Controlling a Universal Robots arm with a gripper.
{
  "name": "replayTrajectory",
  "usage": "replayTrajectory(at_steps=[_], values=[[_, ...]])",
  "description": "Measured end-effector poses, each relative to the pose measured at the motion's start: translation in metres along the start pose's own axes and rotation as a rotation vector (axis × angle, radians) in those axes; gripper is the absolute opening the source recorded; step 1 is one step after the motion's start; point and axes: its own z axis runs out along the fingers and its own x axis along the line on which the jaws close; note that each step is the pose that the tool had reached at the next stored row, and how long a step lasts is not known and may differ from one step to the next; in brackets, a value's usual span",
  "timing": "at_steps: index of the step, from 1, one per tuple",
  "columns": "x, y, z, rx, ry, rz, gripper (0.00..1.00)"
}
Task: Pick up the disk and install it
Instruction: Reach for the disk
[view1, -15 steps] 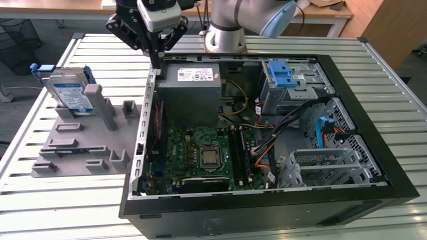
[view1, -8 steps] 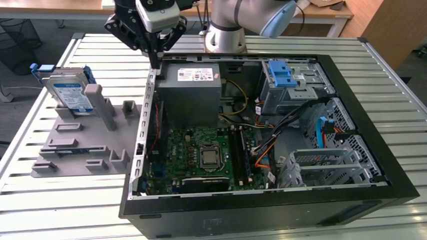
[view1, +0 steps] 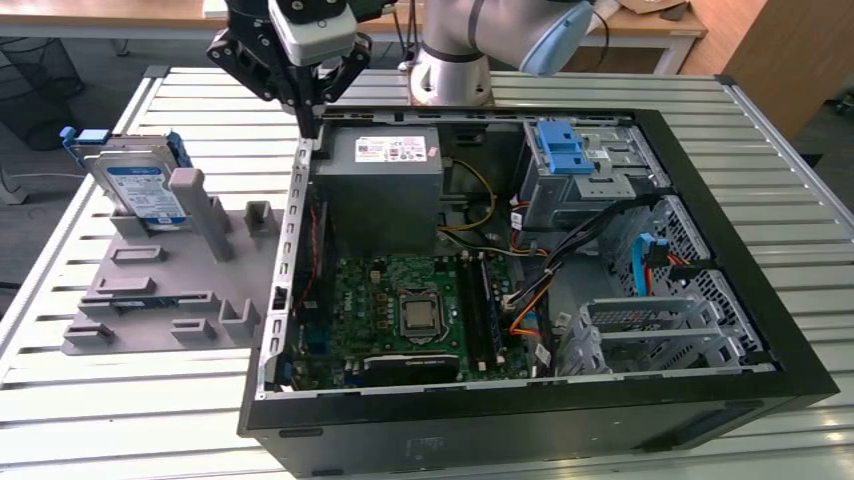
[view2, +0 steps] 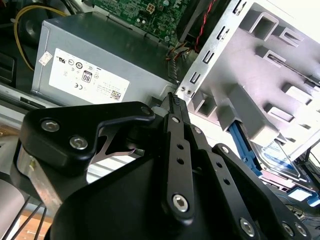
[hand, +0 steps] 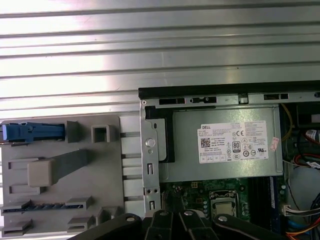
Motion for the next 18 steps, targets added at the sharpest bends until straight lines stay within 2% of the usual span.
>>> replayTrajectory(at_steps=[18], values=[[0.0050,-0.0004,0.0013,0.0000,0.0000,0.000,0.11]])
